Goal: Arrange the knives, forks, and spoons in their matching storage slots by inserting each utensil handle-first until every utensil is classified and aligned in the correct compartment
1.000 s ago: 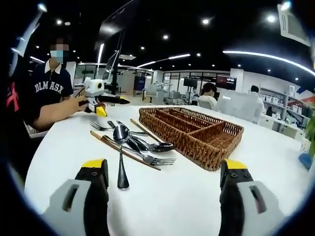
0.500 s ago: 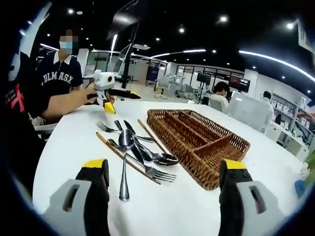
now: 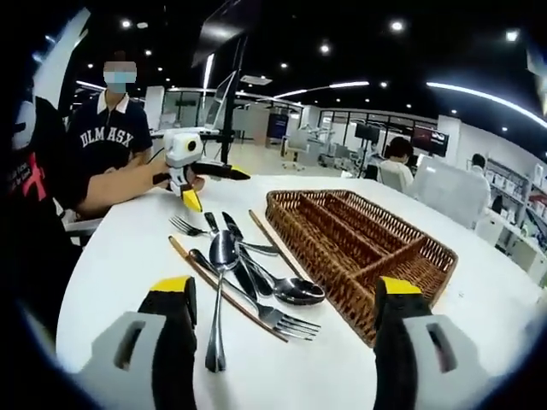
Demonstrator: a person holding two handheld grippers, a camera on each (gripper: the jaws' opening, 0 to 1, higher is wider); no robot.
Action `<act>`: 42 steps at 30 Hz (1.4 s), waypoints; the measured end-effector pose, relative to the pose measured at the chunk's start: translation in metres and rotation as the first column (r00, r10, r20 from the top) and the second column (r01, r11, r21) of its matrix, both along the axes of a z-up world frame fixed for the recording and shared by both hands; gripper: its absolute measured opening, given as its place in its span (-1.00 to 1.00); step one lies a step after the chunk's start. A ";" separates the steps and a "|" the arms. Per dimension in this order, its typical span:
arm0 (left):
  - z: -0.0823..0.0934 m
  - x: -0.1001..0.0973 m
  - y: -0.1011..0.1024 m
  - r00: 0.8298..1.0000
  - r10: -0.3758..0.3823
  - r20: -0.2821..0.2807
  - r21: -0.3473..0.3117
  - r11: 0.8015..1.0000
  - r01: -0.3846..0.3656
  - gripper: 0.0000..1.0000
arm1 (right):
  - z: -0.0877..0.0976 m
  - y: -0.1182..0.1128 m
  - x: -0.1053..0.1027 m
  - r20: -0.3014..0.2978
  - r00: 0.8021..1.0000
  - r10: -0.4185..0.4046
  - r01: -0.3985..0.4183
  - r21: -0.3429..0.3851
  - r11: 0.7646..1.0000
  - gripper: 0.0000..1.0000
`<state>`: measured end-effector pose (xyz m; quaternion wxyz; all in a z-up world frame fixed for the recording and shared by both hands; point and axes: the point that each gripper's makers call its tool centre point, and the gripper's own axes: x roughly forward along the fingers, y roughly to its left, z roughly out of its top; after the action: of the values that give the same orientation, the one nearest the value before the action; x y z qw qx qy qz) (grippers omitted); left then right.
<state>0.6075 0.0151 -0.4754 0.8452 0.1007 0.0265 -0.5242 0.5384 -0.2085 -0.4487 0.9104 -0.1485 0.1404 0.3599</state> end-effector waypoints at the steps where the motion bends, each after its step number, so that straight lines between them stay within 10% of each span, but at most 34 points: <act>1: 0.001 0.000 0.000 1.000 0.001 0.000 -0.005 1.000 -0.001 1.00 | 0.002 0.002 0.001 -0.002 1.000 0.007 -0.007 -0.002 1.000 0.75; 17: 0.003 0.004 0.003 1.000 0.016 0.002 -0.013 1.000 -0.016 1.00 | -0.027 0.047 0.008 -0.058 0.991 0.119 -0.122 -0.053 0.991 0.56; 42: 0.002 0.007 0.002 1.000 0.024 0.016 -0.008 1.000 -0.024 1.00 | -0.067 0.072 0.008 -0.164 0.974 0.160 -0.175 -0.081 0.981 -0.30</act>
<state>0.6143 0.0173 -0.4730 0.8519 0.1015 0.0189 -0.5134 0.5461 -0.1369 -0.5159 0.8549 -0.1741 0.2152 0.4387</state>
